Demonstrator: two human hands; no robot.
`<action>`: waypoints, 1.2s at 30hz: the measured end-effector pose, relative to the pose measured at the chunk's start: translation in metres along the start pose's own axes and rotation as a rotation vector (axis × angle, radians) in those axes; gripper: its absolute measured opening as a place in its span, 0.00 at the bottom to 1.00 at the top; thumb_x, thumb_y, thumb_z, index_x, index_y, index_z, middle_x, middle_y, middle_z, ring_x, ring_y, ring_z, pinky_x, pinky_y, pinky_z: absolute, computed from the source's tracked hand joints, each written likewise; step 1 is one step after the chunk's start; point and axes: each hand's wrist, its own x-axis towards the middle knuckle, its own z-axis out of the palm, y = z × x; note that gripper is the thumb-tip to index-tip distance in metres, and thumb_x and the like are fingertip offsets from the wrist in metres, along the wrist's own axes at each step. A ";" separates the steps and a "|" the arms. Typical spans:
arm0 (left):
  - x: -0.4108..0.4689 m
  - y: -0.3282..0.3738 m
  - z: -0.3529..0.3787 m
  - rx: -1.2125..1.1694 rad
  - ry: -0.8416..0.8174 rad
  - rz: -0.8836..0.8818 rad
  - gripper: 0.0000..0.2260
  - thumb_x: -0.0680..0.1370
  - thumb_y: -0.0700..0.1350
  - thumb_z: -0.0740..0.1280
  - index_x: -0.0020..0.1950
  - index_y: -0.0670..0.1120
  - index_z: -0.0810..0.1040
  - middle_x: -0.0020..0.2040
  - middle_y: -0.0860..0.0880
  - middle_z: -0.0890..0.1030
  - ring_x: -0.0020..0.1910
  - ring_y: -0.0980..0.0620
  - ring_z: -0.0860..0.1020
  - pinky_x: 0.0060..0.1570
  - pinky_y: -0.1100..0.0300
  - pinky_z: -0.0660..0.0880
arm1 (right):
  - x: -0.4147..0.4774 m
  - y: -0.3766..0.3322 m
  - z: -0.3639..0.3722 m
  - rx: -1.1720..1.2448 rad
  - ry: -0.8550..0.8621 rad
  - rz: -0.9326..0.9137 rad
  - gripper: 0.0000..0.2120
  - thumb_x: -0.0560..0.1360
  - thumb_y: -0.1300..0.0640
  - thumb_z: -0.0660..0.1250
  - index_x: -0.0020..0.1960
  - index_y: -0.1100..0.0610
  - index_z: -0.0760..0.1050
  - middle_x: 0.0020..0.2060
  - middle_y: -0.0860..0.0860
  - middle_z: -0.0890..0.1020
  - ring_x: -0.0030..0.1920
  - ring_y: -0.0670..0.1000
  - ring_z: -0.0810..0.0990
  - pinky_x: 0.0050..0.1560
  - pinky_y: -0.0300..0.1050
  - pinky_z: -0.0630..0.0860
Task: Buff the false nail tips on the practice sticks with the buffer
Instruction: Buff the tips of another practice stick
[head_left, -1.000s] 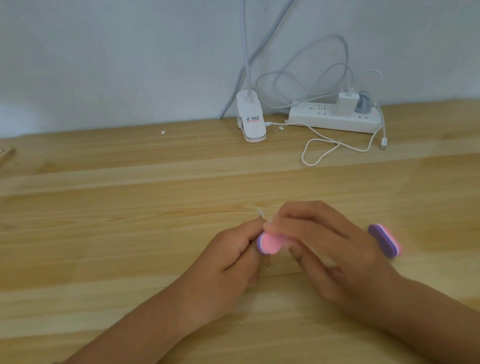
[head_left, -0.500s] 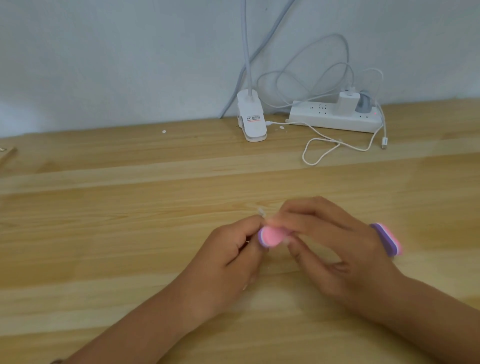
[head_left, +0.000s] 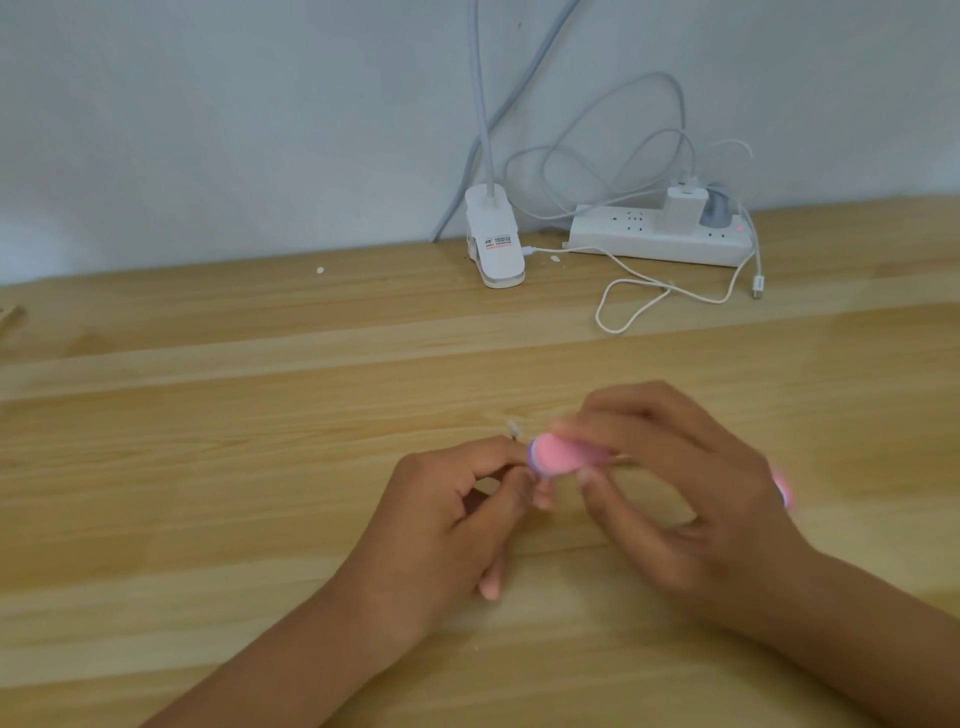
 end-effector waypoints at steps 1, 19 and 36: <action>0.000 0.001 0.000 0.013 0.002 0.008 0.09 0.80 0.38 0.63 0.44 0.43 0.81 0.23 0.58 0.76 0.16 0.62 0.68 0.22 0.74 0.62 | 0.000 0.000 0.001 -0.020 -0.038 -0.039 0.12 0.77 0.62 0.65 0.58 0.63 0.81 0.51 0.56 0.80 0.50 0.51 0.80 0.54 0.38 0.75; -0.001 -0.003 0.000 0.020 0.115 0.084 0.07 0.76 0.41 0.70 0.43 0.51 0.85 0.32 0.53 0.78 0.19 0.58 0.71 0.23 0.68 0.65 | 0.004 0.009 -0.003 -0.019 -0.134 -0.113 0.13 0.76 0.66 0.64 0.58 0.64 0.82 0.52 0.58 0.81 0.50 0.56 0.81 0.52 0.46 0.77; 0.000 -0.006 0.001 -0.008 0.159 0.043 0.06 0.76 0.38 0.70 0.44 0.47 0.85 0.30 0.60 0.79 0.17 0.61 0.69 0.23 0.74 0.63 | 0.008 0.010 -0.007 0.031 0.105 0.035 0.12 0.76 0.68 0.67 0.58 0.60 0.77 0.50 0.53 0.79 0.53 0.49 0.79 0.57 0.38 0.72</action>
